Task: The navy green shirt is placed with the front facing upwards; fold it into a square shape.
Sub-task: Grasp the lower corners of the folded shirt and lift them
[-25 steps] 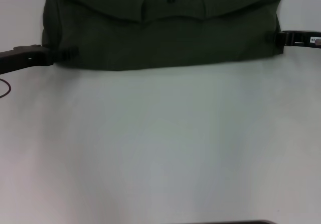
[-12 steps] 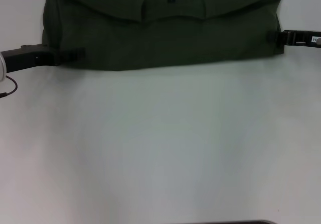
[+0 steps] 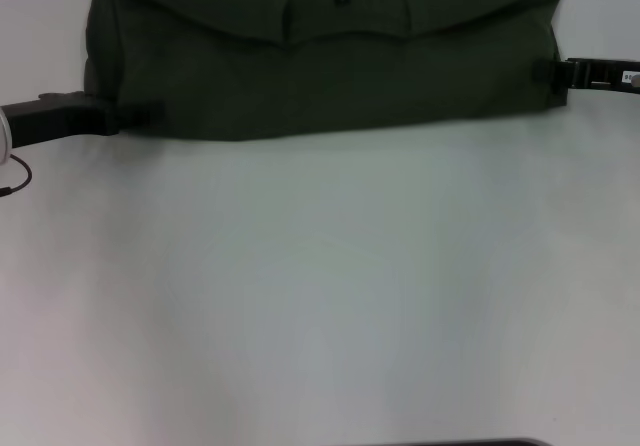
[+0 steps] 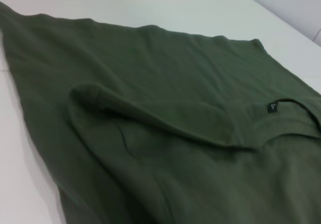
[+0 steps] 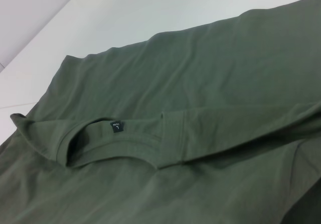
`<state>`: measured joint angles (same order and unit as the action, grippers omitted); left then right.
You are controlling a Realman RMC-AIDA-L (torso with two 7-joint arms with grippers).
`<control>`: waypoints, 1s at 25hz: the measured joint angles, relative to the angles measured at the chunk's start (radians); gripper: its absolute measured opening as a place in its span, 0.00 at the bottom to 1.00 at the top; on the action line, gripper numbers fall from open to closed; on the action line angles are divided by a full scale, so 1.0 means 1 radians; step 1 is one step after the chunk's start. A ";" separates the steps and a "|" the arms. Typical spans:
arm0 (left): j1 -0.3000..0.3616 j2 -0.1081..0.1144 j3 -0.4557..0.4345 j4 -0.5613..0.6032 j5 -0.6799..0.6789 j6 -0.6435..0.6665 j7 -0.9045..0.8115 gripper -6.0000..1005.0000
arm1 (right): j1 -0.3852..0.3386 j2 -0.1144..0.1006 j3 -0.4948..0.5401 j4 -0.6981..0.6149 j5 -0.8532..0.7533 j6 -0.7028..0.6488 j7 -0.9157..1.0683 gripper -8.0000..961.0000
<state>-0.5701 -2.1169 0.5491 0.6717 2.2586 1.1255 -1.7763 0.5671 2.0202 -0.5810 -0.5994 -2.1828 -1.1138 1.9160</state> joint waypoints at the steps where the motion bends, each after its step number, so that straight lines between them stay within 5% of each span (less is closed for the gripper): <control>1: 0.000 0.000 0.000 0.000 0.004 0.000 0.000 0.88 | 0.000 0.000 0.000 0.000 0.000 0.000 0.000 0.02; 9: 0.000 0.000 0.026 0.003 0.019 0.000 0.000 0.79 | 0.000 0.000 0.000 0.001 0.000 0.002 0.000 0.02; 25: -0.008 0.003 0.043 0.002 0.031 -0.026 -0.011 0.34 | -0.001 0.002 0.000 0.001 0.000 0.004 -0.002 0.02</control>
<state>-0.5784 -2.1140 0.5922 0.6740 2.2898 1.0992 -1.7868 0.5660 2.0217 -0.5814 -0.5982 -2.1828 -1.1100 1.9136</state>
